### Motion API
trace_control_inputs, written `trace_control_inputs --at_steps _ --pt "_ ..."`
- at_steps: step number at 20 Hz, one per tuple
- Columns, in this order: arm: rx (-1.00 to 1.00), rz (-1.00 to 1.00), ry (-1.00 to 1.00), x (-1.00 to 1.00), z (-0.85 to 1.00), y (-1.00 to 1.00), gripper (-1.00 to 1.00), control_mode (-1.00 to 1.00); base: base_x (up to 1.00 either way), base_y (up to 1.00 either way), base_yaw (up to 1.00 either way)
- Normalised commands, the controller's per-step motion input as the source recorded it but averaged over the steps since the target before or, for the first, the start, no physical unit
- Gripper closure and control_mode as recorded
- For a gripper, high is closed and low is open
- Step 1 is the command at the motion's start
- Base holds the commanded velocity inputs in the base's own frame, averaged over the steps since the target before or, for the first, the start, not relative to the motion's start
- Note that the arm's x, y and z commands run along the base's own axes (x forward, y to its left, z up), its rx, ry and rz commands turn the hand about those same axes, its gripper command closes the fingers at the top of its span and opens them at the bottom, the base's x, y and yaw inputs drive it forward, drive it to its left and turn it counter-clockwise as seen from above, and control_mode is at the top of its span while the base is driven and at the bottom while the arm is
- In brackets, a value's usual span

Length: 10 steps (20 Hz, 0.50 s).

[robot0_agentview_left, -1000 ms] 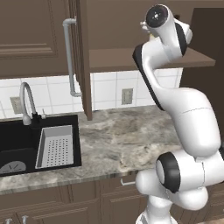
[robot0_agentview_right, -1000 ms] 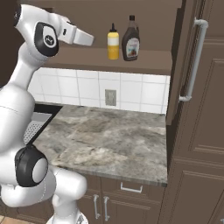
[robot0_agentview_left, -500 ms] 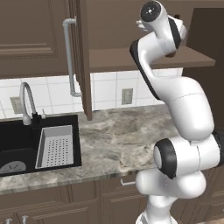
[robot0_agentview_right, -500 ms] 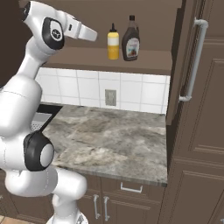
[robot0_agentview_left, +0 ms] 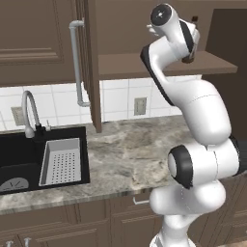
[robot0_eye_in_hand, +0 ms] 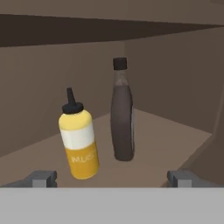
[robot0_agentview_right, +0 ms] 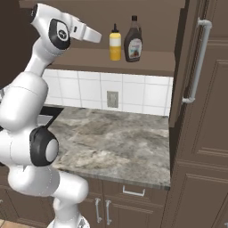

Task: Move the mustard and syrup bottle from the cabinet to the dining counter.

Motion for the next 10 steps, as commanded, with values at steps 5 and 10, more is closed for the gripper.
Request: trace_control_inputs --at_steps 5,10 --pt "0.00 0.00 0.00 0.19 0.00 -0.03 -1.00 -1.00 0.00 0.00 0.00" --pt "0.00 0.00 0.00 0.26 0.00 -0.10 -1.00 -1.00 0.00 0.00 0.00"
